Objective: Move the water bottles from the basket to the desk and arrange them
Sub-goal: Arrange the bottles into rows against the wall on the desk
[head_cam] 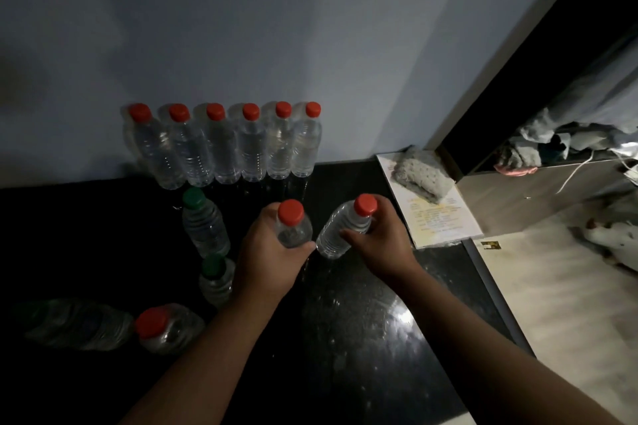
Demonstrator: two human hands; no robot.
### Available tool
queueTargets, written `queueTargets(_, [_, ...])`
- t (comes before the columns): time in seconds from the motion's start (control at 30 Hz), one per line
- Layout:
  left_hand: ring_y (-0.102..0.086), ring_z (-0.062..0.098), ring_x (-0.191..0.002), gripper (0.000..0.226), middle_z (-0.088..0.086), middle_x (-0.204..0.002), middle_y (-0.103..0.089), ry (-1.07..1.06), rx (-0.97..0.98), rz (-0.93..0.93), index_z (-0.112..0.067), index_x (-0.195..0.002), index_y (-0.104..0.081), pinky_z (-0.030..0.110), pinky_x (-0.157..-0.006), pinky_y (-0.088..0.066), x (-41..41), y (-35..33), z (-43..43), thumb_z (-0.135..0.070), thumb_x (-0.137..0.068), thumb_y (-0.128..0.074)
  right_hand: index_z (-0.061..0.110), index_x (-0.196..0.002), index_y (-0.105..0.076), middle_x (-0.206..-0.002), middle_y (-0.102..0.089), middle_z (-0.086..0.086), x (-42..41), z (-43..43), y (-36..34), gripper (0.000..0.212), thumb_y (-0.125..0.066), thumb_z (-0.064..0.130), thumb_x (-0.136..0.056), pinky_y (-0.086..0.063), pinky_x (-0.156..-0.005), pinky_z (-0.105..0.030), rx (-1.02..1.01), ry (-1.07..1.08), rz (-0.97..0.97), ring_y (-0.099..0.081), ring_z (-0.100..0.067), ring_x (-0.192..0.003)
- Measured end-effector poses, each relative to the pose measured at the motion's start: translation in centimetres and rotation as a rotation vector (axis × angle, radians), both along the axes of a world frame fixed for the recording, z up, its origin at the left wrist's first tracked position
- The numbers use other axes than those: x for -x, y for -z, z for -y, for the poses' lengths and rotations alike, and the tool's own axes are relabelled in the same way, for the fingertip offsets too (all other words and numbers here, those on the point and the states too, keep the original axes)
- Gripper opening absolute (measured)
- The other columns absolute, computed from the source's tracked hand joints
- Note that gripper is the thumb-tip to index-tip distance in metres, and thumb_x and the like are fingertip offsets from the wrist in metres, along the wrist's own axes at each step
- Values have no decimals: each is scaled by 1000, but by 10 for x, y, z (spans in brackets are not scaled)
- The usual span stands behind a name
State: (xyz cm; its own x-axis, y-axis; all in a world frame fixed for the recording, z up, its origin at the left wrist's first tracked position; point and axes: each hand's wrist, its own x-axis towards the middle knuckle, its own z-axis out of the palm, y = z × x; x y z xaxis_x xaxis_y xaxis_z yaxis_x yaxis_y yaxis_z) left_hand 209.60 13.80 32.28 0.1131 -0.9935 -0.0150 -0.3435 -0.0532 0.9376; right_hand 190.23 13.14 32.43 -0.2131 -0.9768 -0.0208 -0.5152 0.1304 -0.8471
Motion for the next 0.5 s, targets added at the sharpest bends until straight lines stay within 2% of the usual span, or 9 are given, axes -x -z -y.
queueTargets(0.1, [-57,-2,-81,55,-13,-92,-61,-57,-16,3,-36,-100,-53,11,-67,-41,12,-3,30,-14,-62,-86,33,-120,-51,-109,-65,12,9,33,4,62,-84,21,-69,-56,-88,-39,-16,-17,13,-64,-4,-99])
queueTargets(0.23, [-56,-4,-76,51,-10,-93,-60,-103,-81,-3,-29,-102,-56,3,-54,-39,19,6,72,-12,-65,-86,32,-119,-54,-110,-64,12,14,77,13,59,-84,23,-69,-56,-90,-41,-42,-70,9,-63,-5,-101])
queueTargets(0.27, [-57,-2,-77,51,-9,-95,-62,-120,-100,-4,-31,-101,-56,4,-58,-38,20,9,83,-12,-64,-86,35,-118,-53,-110,-64,13,15,88,16,59,-84,25,-68,-55,-91,-41,-46,-89,4,-63,-5,-102])
queueTargets(0.37, [-62,14,-90,53,-4,-101,-66,-179,-124,13,-28,-103,-57,20,-75,-43,20,24,116,-14,-62,-88,38,-117,-54,-108,-65,14,12,121,23,59,-84,27,-67,-55,-92,-40,-57,-130,23,-63,-5,-102])
queueTargets(0.5, [-62,13,-93,53,-9,-98,-63,-218,-114,9,-32,-98,-53,22,-81,-43,23,34,149,-13,-63,-87,28,-121,-54,-104,-62,16,4,156,28,56,-82,22,-72,-53,-90,-32,-56,-197,77,-62,-2,-97])
